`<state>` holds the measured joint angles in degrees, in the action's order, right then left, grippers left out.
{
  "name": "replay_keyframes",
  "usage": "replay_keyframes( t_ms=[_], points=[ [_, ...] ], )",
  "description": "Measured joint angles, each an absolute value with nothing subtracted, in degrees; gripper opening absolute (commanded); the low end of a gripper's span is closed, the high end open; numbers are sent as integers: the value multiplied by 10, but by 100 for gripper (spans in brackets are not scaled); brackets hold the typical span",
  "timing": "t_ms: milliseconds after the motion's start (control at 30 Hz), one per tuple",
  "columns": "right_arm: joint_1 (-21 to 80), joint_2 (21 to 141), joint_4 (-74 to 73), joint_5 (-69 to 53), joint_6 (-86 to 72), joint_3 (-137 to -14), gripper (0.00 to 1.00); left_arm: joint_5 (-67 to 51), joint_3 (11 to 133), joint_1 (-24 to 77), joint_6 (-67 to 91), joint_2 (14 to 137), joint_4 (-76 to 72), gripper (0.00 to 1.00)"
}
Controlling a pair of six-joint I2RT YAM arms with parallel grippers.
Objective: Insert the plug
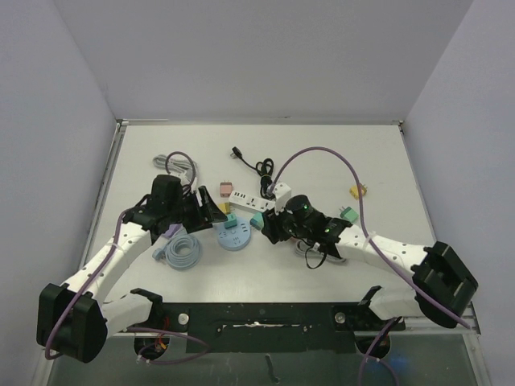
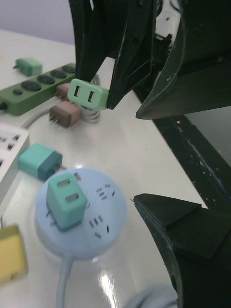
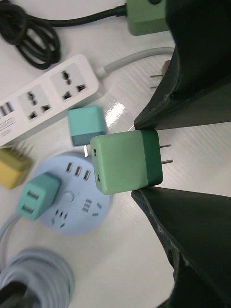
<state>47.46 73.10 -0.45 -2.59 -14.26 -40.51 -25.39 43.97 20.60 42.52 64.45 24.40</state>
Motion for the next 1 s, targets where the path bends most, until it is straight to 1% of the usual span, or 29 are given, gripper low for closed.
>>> replay_keyframes(
  t_ms=[200,400,500,667,933,967,1000],
  points=[
    [489,672,59,-94,-122,-400,31,-371,434,245,485,652,143,62],
    [502,669,56,-149,-95,-402,32,-406,424,273,550,654,88,61],
    [517,680,29,-161,-79,-421,32,-408,423,277,571,659,83,56],
    [537,691,16,-167,-63,-439,32,-407,421,279,581,672,88,43],
    [537,701,-2,-168,-52,-448,32,-410,426,290,550,679,123,43],
    [537,706,-3,-168,-51,-451,32,-410,432,292,541,682,136,42],
    [537,710,-5,-168,-49,-453,32,-410,437,292,530,685,146,39]
  ],
)
